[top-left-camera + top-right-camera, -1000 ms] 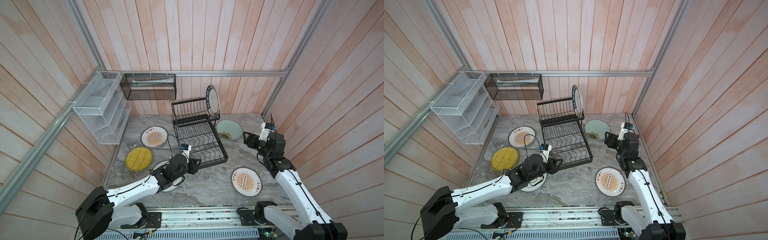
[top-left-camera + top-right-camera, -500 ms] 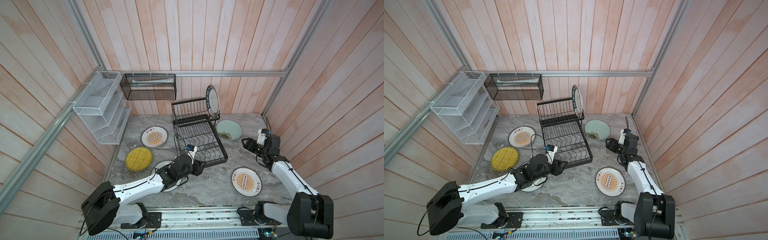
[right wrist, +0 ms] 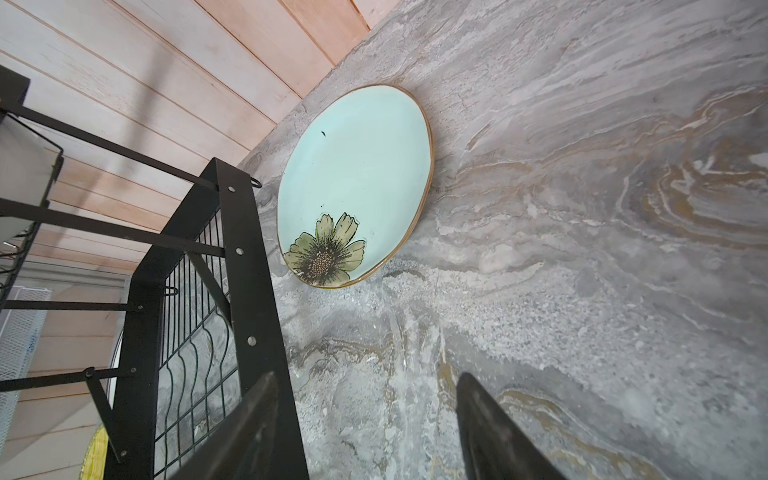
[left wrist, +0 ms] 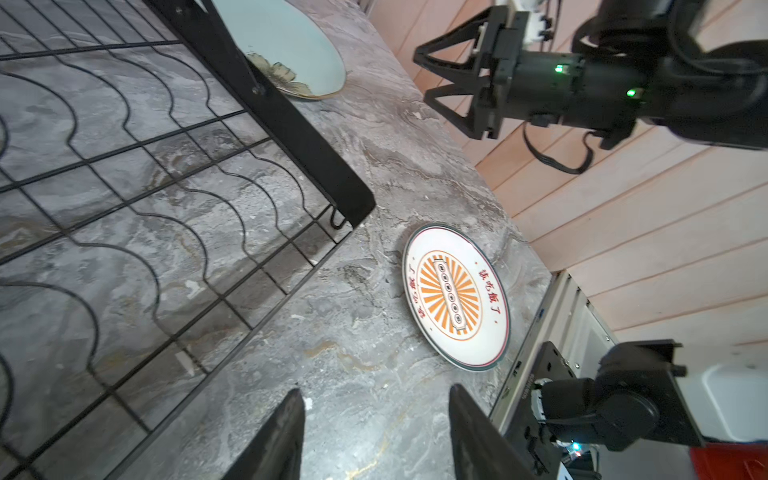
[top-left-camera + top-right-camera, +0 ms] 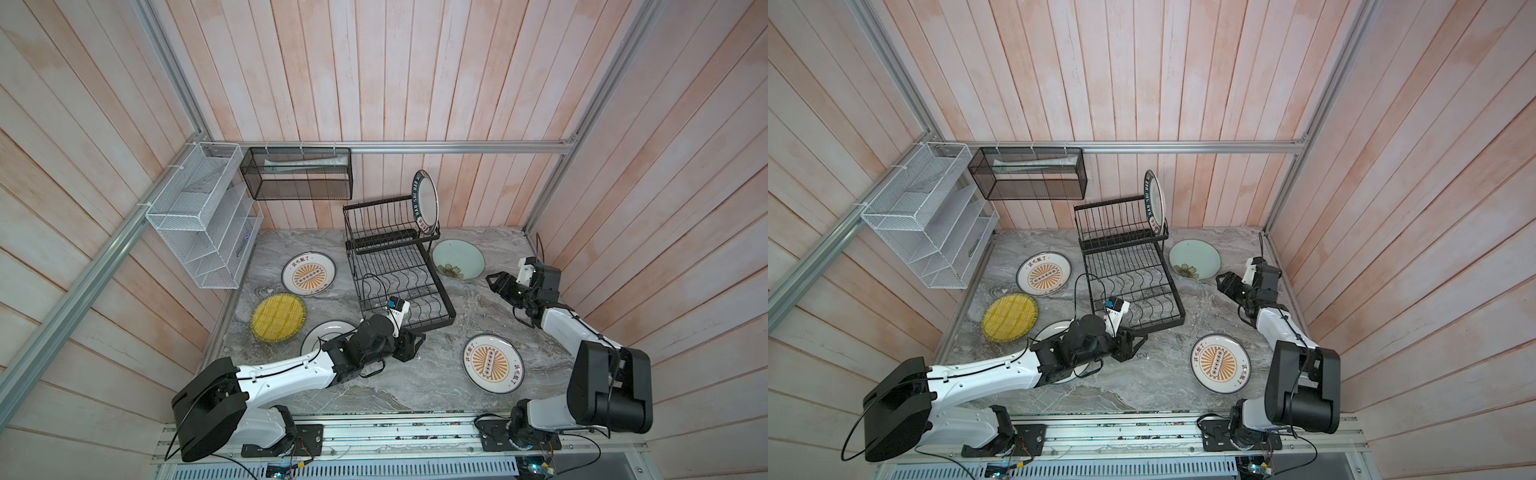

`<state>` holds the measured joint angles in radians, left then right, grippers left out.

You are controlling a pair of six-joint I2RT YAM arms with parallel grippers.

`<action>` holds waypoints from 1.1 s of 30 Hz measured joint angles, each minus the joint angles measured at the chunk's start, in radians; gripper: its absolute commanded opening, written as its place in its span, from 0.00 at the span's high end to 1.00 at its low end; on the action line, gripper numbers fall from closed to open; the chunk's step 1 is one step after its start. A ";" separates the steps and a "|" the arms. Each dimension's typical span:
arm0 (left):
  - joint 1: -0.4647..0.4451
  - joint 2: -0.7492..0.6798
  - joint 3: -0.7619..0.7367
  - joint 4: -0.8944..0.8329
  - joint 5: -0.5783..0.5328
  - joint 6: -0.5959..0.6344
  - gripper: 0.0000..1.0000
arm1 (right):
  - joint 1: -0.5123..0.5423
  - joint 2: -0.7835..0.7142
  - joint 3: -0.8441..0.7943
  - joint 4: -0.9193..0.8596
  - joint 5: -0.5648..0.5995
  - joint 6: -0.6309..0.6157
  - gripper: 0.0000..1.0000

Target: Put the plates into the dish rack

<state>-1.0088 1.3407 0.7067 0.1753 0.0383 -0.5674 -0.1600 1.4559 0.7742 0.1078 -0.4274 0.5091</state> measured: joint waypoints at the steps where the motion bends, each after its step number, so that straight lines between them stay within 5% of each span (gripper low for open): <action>1: -0.005 0.008 0.009 0.001 0.005 0.005 0.44 | -0.002 0.021 0.011 0.005 -0.004 0.000 0.34; 33: -0.018 0.049 0.092 -0.022 0.003 0.023 0.44 | -0.003 0.473 0.284 0.106 -0.061 0.121 0.43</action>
<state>-1.0271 1.3899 0.7986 0.1532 0.0410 -0.5446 -0.1627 1.9293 1.0580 0.2142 -0.4889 0.6304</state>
